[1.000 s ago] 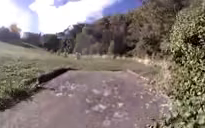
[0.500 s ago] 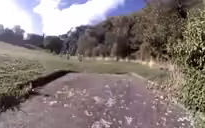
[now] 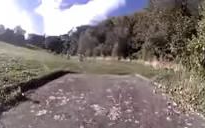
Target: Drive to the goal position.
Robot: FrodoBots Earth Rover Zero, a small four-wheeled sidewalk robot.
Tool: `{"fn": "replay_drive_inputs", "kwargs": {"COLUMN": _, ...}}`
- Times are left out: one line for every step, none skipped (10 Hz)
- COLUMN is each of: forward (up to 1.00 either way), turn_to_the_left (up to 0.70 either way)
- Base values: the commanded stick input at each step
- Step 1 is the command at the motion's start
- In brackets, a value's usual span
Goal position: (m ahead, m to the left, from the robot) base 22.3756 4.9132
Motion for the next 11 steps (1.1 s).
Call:
{"fn": "replay_drive_inputs", "kwargs": {"forward": 0.70, "turn_to_the_left": 0.00}}
{"fn": "replay_drive_inputs", "kwargs": {"forward": 0.70, "turn_to_the_left": 0.00}}
{"fn": "replay_drive_inputs", "kwargs": {"forward": 0.70, "turn_to_the_left": 0.00}}
{"fn": "replay_drive_inputs", "kwargs": {"forward": 0.70, "turn_to_the_left": 0.00}}
{"fn": "replay_drive_inputs", "kwargs": {"forward": 0.69, "turn_to_the_left": 0.00}}
{"fn": "replay_drive_inputs", "kwargs": {"forward": 0.60, "turn_to_the_left": 0.00}}
{"fn": "replay_drive_inputs", "kwargs": {"forward": 0.51, "turn_to_the_left": 0.00}}
{"fn": "replay_drive_inputs", "kwargs": {"forward": 0.50, "turn_to_the_left": 0.00}}
{"fn": "replay_drive_inputs", "kwargs": {"forward": 0.50, "turn_to_the_left": 0.00}}
{"fn": "replay_drive_inputs", "kwargs": {"forward": 0.50, "turn_to_the_left": 0.00}}
{"fn": "replay_drive_inputs", "kwargs": {"forward": 0.50, "turn_to_the_left": 0.00}}
